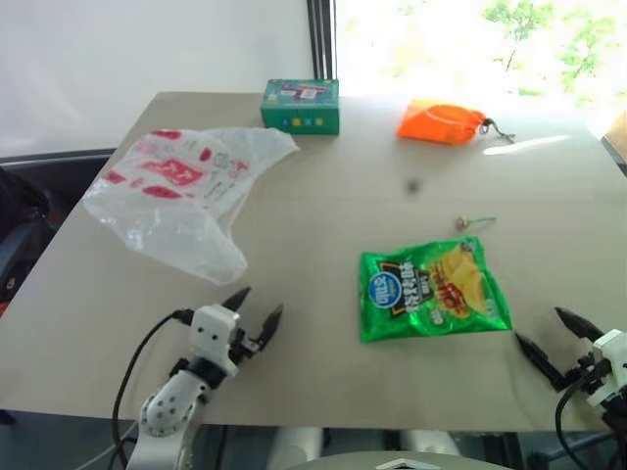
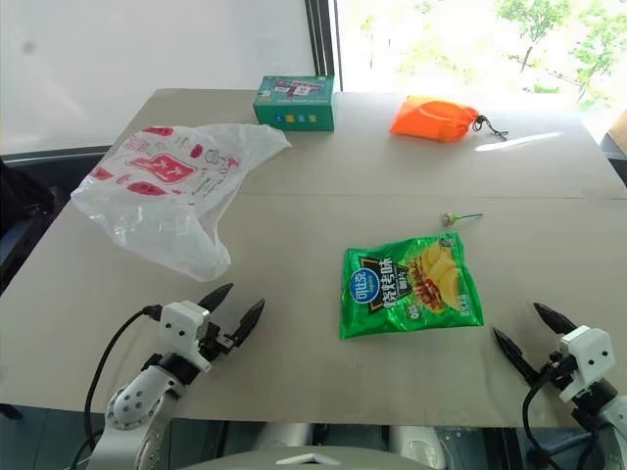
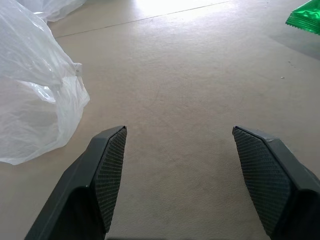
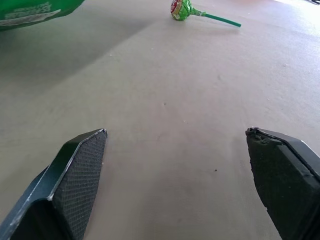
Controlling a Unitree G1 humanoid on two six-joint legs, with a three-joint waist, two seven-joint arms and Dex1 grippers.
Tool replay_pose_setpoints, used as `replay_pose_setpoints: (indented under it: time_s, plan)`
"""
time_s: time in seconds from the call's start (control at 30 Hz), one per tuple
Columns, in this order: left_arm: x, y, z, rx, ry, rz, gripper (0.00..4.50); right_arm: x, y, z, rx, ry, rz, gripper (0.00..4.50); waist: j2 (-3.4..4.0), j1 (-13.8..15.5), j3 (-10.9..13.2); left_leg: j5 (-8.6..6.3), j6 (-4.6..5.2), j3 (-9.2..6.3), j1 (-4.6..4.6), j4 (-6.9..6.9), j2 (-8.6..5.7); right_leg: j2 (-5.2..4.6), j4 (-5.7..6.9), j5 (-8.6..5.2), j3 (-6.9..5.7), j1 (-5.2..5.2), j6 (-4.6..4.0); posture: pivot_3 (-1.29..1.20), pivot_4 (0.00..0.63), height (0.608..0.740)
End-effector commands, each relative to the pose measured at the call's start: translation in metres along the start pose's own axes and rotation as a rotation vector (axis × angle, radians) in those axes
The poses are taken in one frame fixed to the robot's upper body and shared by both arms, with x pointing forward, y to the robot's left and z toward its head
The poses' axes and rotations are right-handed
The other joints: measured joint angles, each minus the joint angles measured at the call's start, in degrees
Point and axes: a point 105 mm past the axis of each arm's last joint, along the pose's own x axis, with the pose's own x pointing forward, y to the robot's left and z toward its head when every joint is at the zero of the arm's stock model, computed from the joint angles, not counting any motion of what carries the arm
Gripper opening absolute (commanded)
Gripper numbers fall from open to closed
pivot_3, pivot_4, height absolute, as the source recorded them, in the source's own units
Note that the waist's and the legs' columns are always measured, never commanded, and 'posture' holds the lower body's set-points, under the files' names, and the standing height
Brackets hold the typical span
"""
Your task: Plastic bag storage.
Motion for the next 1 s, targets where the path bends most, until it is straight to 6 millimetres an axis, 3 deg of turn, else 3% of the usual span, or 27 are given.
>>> replay_pose_setpoints:
  time_s: [0.03, 0.87, 1.0]
  plan:
    - [-0.004, 0.0, -0.004, -0.003, 0.013, -0.004, 3.56, 0.003, -0.002, 0.004, -0.005, -0.021, -0.002, 4.5, 0.0, -0.04, 0.0, 0.0, 0.0, 0.0, 0.0, 0.0, 0.0, 0.0, 0.0, 0.0, 0.0, 0.0, 0.0, 0.0, 0.15, 0.74]
    - [-0.006, 0.001, 0.0, -0.007, -0.013, 0.025, 3.56, 0.015, 0.005, 0.004, 0.006, -0.037, 0.025, 4.5, 0.01, -0.17, 0.02, -0.01, 0.01, 0.01, 0.0, -0.03, 0.0, 0.0, -0.02, 0.0, 0.01, -0.02, 0.0, 0.0, 0.15, 0.74]
    - [-0.005, 0.004, 0.006, 0.013, -0.04, 0.049, 3.56, 0.015, 0.002, 0.012, -0.008, -0.062, 0.02, 4.5, 0.01, -0.16, 0.02, -0.01, 0.01, 0.01, 0.0, -0.03, 0.0, 0.0, -0.02, 0.0, 0.01, -0.02, 0.0, 0.0, 0.15, 0.74]
